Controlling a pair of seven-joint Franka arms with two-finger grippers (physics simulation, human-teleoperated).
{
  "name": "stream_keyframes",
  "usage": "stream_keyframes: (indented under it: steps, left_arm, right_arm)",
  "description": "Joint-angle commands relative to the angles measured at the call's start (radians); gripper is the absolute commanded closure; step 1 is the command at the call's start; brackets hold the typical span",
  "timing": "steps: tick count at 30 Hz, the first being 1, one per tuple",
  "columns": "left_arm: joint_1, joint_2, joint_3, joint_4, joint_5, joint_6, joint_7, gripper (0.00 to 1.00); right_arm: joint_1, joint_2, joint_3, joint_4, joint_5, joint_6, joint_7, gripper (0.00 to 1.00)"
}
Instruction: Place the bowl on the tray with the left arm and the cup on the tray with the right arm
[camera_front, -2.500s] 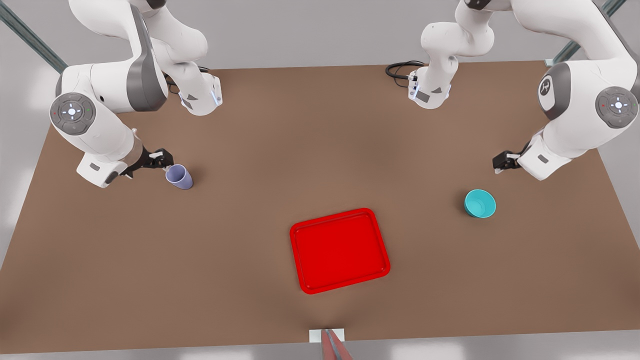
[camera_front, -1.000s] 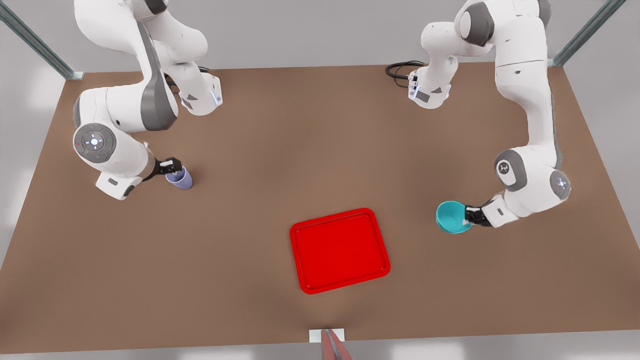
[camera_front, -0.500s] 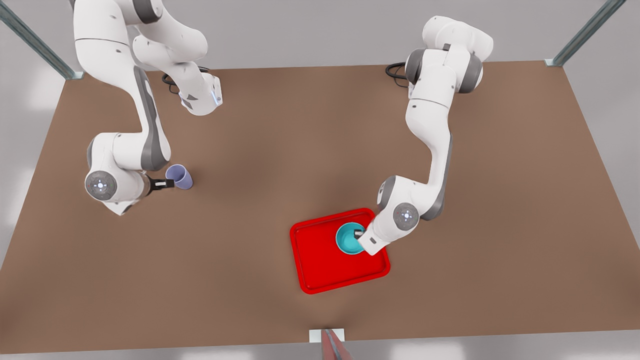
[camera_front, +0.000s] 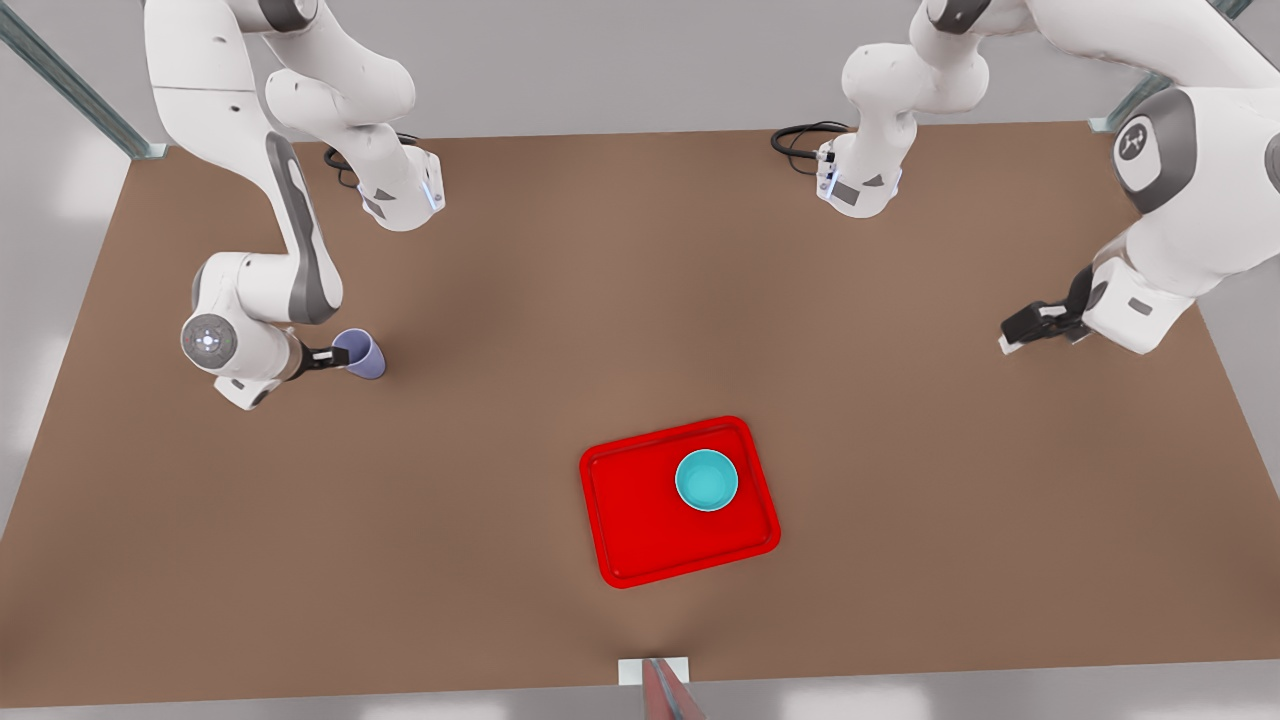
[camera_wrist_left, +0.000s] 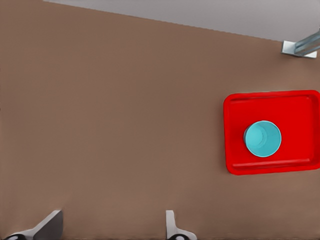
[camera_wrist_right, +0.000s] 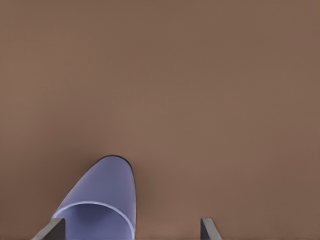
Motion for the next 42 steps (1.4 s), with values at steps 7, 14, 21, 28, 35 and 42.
stream_keyframes:
  steps: [7,14,21,28,35,42]
  left_arm:
    - [0.029,0.013,-0.015,-0.038,0.038,-0.002,0.313,0.0]
    - [0.027,0.013,-0.015,-0.038,0.036,-0.023,0.313,0.0]
    - [0.027,0.013,-0.016,-0.038,0.038,-0.023,0.313,0.0]
    - [0.027,0.013,-0.015,-0.038,0.038,-0.023,0.312,0.0]
    - [0.027,0.013,-0.016,-0.038,0.038,-0.023,0.309,0.0]
    - [0.026,0.013,-0.016,-0.038,0.036,-0.032,0.307,0.0]
  right_arm:
    - [0.007,0.035,-0.011,-0.031,0.021,-0.012,-0.108,0.0]
    - [0.005,0.055,-0.011,-0.058,0.021,-0.02,-0.107,0.0]
    - [0.007,0.081,-0.011,-0.078,0.021,-0.015,-0.107,0.0]
    - [0.009,0.103,-0.011,-0.07,0.021,-0.02,-0.105,0.0]
    - [0.016,0.101,-0.011,-0.057,0.021,-0.051,-0.108,0.3]
    - [0.022,0.101,-0.011,-0.034,0.02,-0.087,-0.118,0.77]
